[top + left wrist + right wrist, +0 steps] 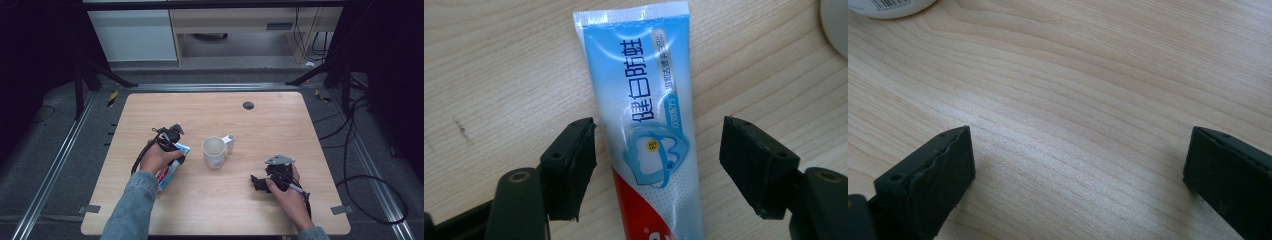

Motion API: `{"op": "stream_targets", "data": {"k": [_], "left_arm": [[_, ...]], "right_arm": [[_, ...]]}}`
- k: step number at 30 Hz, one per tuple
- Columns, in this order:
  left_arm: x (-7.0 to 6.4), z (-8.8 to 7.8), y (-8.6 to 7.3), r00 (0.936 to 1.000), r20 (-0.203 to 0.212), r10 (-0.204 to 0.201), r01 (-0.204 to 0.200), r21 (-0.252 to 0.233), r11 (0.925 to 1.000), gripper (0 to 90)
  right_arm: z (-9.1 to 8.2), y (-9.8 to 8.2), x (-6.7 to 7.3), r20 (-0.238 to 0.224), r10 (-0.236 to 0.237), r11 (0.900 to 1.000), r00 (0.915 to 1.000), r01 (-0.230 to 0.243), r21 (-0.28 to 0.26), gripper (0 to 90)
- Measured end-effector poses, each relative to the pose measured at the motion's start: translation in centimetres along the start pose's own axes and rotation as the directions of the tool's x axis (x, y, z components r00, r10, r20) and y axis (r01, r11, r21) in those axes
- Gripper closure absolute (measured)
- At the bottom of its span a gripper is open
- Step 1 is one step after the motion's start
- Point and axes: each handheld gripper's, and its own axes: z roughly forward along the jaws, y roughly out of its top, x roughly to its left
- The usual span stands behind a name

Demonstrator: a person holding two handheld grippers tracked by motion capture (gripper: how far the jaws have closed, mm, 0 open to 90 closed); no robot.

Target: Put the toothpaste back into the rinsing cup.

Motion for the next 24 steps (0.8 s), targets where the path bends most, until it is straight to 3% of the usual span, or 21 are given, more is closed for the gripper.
{"op": "stream_targets", "data": {"k": [11, 24], "left_arm": [[0.45, 0.74, -0.03, 0.9989, 0.003, -0.047, 0.047, 0.021, 0.9986, 39.8], [0.38, 1.07, 0.01, 0.9986, 0.004, -0.052, 0.052, 0.029, 0.9982, 42.7]], "right_arm": [[0.00, 0.00, -0.01, 0.001, -0.001, 1.000, 1.0000, 0.001, 0.001, 0.3], [0.00, 0.00, 0.00, 0.001, -0.001, 1.000, 1.0000, 0.001, 0.001, 0.3]]}}
